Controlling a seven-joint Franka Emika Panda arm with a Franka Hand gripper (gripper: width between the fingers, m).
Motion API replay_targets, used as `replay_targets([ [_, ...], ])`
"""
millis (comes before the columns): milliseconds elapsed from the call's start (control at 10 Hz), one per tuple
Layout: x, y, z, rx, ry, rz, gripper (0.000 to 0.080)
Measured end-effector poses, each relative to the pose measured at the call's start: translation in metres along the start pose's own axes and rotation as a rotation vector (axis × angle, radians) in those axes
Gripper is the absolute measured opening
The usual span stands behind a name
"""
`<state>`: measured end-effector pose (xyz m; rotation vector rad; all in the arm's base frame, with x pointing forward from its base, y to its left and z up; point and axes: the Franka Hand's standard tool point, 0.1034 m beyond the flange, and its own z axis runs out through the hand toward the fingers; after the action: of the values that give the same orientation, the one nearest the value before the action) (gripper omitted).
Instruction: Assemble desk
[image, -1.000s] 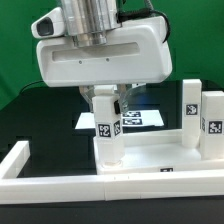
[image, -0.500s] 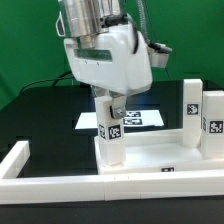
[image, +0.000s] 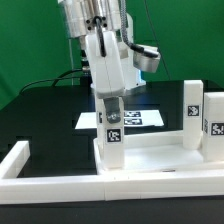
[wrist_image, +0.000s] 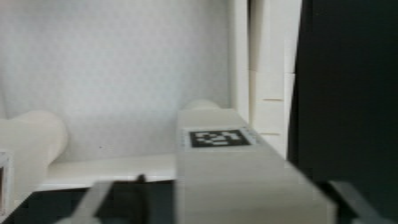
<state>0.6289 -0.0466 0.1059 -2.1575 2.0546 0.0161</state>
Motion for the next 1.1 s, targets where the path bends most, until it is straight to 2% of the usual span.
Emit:
replay_targets([
  [100,0.0,0.0,0.0,0.0,0.0,-0.027,0.0535],
  [200,-0.001,0.0,0.0,-0.001,0.0,-0.031,0.0614],
  [300,-0.002,0.001,0.001,-0.009,-0.003,-0.213,0.0614],
  [400,-0.007,0.005,0.003,-0.033,-0.021,-0.407,0.0642],
  [500,-0.011,0.006,0.004,-0.038,-0.025,-0.507,0.0648],
  [900,-0.008,0.006,0.004,-0.034,-0.027,-0.766,0.0649],
  [1100,0.002,0.0,-0.003,-0.053,-0.04,-1.184,0.0649],
])
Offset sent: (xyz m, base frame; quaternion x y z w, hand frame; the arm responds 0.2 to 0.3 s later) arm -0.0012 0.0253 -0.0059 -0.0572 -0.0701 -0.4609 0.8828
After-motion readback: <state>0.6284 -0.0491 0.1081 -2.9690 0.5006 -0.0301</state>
